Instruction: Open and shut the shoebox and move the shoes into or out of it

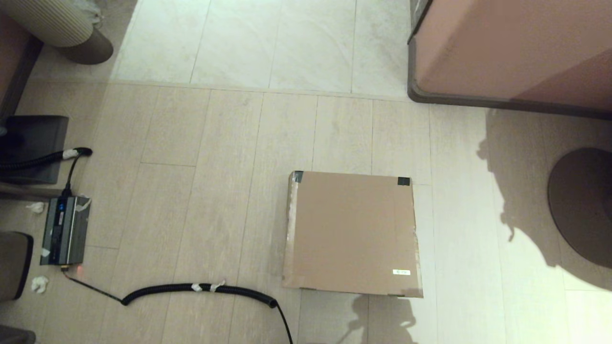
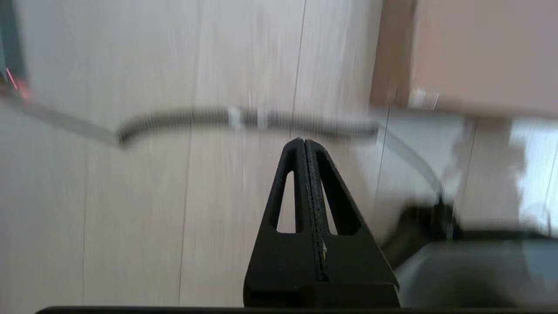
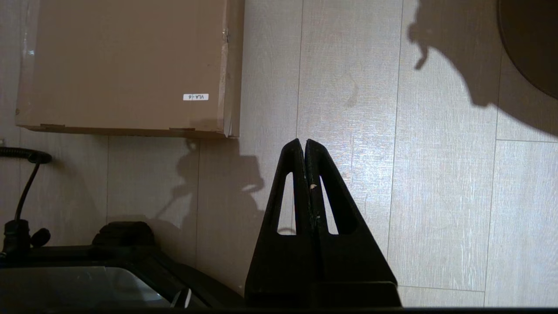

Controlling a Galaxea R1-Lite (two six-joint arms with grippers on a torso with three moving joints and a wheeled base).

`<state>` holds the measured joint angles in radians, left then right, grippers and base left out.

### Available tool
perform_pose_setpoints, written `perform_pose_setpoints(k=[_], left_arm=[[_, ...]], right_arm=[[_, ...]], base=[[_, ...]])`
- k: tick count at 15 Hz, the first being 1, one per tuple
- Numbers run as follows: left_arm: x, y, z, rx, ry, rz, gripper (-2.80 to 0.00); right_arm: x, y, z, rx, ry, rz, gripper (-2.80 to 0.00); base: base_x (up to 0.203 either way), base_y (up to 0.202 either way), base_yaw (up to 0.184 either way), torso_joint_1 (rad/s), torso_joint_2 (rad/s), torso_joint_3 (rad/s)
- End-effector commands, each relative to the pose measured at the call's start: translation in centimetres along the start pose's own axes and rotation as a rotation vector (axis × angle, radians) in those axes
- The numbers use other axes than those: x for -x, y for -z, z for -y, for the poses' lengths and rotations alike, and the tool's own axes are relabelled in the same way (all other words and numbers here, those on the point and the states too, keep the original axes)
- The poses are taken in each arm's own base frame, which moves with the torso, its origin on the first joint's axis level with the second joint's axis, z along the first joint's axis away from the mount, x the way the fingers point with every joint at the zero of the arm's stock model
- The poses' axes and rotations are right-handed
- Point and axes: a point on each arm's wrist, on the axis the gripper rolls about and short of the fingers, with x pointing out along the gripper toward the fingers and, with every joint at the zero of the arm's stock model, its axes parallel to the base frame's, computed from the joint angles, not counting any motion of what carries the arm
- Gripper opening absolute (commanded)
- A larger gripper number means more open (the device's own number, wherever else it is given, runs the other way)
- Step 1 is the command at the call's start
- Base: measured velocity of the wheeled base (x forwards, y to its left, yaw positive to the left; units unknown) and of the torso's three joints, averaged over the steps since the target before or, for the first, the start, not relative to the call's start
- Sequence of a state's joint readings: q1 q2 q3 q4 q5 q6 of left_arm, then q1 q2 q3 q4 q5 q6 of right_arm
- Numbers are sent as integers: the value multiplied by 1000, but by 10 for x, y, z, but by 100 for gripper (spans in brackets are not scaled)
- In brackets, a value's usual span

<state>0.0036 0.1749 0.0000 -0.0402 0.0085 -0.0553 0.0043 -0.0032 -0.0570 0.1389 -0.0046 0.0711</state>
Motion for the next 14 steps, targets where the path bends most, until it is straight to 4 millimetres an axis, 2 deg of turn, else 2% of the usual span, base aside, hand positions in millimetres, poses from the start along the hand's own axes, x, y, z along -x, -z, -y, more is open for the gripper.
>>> perform_pose_setpoints(k=[1,14], left_arm=[[11,8,-1,7,5,149,-280],[12,8,-1,24,11,167,-280]], right_arm=[[0,0,0,1,0,-4,-280],[0,0,0,2,8,-2,-280]], base=[[0,0,0,0,0,0],[0,0,0,0,0,0]])
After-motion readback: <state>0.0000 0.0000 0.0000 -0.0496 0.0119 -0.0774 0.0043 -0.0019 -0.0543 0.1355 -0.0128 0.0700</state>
